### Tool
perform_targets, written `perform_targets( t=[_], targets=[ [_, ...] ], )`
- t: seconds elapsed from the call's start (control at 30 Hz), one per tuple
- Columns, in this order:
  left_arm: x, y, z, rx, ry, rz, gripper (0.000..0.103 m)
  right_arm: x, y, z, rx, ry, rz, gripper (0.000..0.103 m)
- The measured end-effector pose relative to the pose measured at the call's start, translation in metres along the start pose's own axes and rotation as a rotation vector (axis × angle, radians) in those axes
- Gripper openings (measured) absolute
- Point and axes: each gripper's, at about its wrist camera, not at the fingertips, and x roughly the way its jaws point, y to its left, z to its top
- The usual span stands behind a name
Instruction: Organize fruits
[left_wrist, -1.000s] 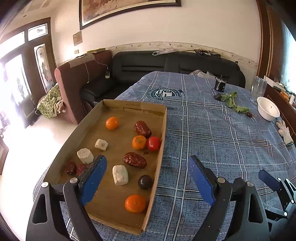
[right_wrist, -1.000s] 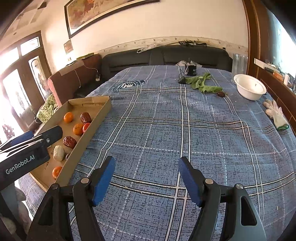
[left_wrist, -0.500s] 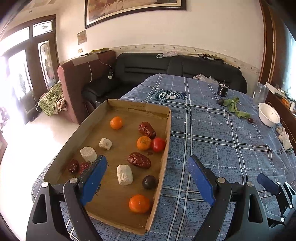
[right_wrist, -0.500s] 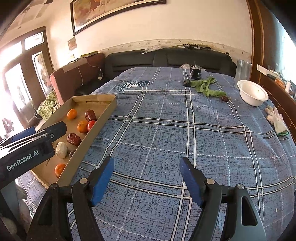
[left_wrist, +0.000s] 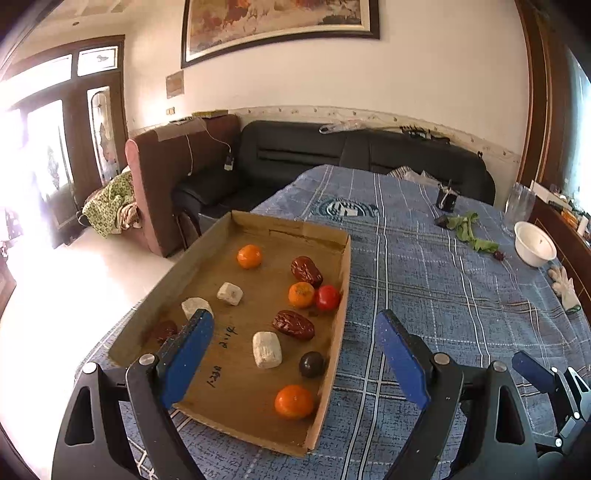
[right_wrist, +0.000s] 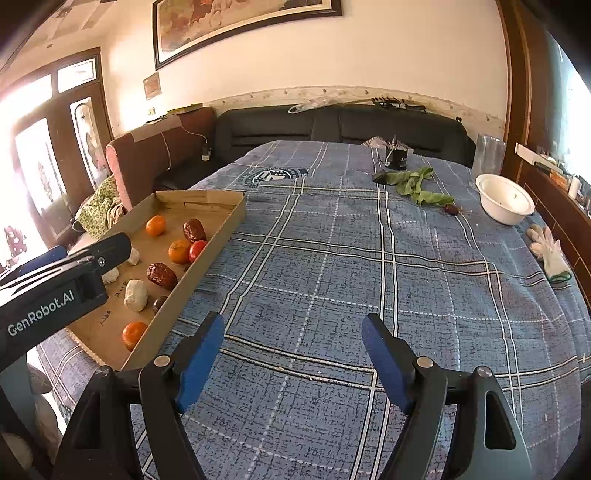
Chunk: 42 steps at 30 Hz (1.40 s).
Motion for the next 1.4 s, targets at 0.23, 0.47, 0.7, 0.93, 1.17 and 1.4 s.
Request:
perform_targets(
  t=[0.23,0.47,0.7,0.93,1.17,1.4],
  targets=[
    [-0.021,0.006,-0.001,-0.015,-0.058,0.009,0.089,-0.013,0.008,-0.002,-0.021,-0.027,0.002,0.085],
    [-0.06,0.01,-0.004,-0.03,-0.234,0.052,0.103,-0.026,0.014,-0.003,-0.035,-0.073,0.014,0.087],
    [-0.072,0.006,-0.014,-0.023,-0.286,0.131,0.103,-0.026,0.016,-0.005,-0.04,-0.073,0.02,0.088],
    [-0.052,0.024,-0.005,-0.067,-0.152,0.074,0.103,-0.018,0.01,-0.004,-0.026,-0.035,-0.003,0.089],
    [-0.025,0.034,-0.007,-0.1,-0.047,0.034,0.103,-0.009,0.015,0.0,-0.045,-0.006,-0.018,0.092],
    [-0.008,0.039,-0.013,-0.122,0.008,0.0,0.103,-0.002,0.032,0.006,-0.137,0.015,-0.02,0.094]
  ],
)
